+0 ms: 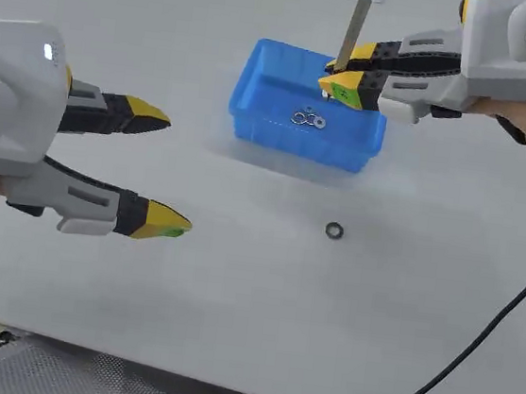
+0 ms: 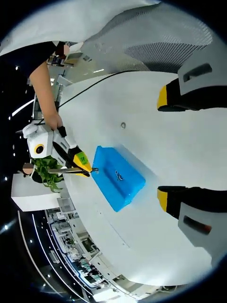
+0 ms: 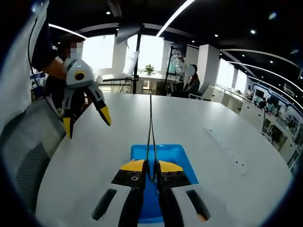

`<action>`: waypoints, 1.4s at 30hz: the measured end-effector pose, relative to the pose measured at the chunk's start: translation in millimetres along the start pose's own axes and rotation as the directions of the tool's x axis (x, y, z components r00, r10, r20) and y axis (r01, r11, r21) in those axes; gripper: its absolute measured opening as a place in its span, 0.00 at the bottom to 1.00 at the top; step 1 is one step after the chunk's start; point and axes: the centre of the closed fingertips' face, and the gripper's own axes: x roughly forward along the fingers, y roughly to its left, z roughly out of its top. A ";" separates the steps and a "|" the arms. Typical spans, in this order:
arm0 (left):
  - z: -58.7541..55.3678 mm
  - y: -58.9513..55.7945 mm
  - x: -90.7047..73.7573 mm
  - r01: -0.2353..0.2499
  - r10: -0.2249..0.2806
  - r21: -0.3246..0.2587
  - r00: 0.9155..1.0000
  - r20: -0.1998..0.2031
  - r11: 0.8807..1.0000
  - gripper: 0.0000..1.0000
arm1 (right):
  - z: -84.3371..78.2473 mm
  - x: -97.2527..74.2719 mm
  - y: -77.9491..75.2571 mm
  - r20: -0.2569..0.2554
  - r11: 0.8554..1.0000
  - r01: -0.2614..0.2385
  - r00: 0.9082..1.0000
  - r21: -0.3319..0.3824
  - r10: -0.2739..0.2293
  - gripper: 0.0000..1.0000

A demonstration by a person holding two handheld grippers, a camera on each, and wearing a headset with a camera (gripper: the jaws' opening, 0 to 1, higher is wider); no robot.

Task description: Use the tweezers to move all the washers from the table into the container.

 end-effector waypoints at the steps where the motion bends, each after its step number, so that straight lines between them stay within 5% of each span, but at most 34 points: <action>1: -1.1 0.2 0.4 -0.001 0.001 -0.008 1.000 -0.002 1.000 0.71 | -3.4 2.3 -1.4 -0.005 1.000 -0.002 1.000 0.002 0.002 0.10; 8: -6.1 8.9 2.7 -0.040 0.040 -0.059 0.999 -0.006 0.997 0.88 | -23.1 20.6 -15.1 -0.030 1.000 0.013 0.999 0.024 -0.012 0.10; 13: -10.0 10.2 4.1 -0.050 0.049 -0.078 0.999 -0.012 0.996 0.91 | -33.1 29.4 -19.8 -0.043 0.999 0.013 0.999 0.032 -0.012 0.10; 19: -15.4 7.5 5.7 -0.048 0.046 -0.091 0.999 -0.024 0.995 0.92 | -45.0 36.4 -16.5 -0.060 0.999 0.006 0.998 0.042 -0.004 0.10; 42: -18.4 4.7 1.4 -0.031 0.028 -0.089 0.999 -0.041 0.996 0.92 | -49.7 38.7 -12.1 -0.064 0.998 0.010 0.998 0.056 -0.006 0.10</action>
